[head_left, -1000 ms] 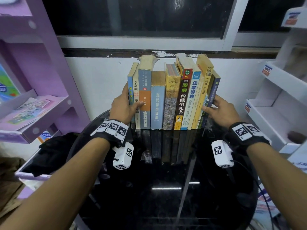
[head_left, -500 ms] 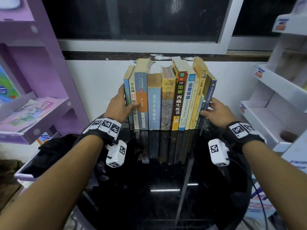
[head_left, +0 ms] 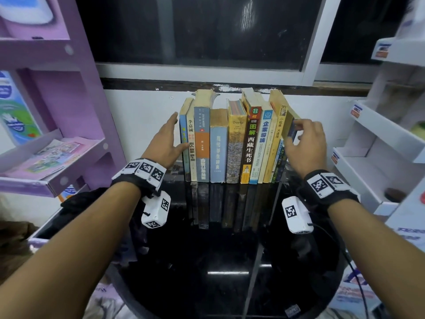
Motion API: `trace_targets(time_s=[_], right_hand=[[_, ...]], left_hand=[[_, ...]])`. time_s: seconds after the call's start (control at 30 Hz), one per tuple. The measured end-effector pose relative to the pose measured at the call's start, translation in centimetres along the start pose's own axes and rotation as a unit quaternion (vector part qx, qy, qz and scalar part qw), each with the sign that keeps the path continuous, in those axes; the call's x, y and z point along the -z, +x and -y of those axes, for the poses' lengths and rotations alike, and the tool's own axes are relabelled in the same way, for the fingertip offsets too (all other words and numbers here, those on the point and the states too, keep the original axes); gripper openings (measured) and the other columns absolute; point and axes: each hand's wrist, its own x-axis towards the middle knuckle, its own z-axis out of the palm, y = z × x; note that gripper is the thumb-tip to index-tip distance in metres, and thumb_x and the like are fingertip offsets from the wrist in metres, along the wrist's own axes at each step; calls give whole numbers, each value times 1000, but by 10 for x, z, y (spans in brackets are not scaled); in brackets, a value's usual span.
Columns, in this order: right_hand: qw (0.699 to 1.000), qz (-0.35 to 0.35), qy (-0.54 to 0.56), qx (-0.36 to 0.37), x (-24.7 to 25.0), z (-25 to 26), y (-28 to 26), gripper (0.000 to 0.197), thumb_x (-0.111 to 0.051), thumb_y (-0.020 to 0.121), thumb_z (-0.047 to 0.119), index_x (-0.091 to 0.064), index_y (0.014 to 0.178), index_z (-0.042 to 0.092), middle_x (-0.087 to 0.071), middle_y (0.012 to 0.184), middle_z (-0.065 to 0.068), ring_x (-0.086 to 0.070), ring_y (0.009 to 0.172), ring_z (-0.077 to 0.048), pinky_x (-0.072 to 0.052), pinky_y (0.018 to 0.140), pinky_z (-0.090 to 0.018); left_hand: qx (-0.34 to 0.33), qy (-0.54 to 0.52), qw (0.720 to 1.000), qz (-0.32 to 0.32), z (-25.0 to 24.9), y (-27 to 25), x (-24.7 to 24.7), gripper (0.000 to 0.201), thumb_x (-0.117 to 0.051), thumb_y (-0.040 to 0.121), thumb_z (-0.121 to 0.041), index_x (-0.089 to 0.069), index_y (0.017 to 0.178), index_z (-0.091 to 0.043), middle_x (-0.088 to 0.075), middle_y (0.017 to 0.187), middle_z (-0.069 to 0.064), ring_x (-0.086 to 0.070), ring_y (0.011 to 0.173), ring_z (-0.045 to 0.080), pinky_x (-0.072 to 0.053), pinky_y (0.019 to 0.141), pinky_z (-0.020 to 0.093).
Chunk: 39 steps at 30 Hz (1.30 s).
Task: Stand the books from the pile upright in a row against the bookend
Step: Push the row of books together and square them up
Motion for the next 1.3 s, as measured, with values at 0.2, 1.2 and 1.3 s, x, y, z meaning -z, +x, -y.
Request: trace_targets(time_s=[0.2, 1.2, 1.3], right_hand=[[956, 73, -49, 281, -21, 64, -16, 37, -54, 88, 18, -57, 125, 13, -56, 118, -7, -48, 113, -24, -42, 97, -43], [671, 186, -268, 666, -152, 93, -20, 74, -37, 96, 48, -18, 151, 4, -5, 158, -12, -2, 149, -26, 6, 119, -53], [669, 184, -274, 665, -152, 93, -21, 74, -36, 96, 47, -16, 152, 3, -2, 158, -13, -1, 149, -26, 6, 119, -53]], left_hand=[[-35, 39, 999, -3, 5, 8, 23, 73, -55, 95, -33, -15, 153, -16, -23, 158, 4, -25, 144, 20, -23, 117, 38], [-254, 60, 965, 33, 51, 58, 16, 55, -51, 97, -32, -31, 147, -22, -28, 157, -4, -16, 147, 12, -20, 118, 31], [-253, 65, 965, 19, 48, 55, 16, 52, -50, 97, -32, -34, 145, -20, -37, 151, -2, -33, 139, 14, -29, 110, 26]])
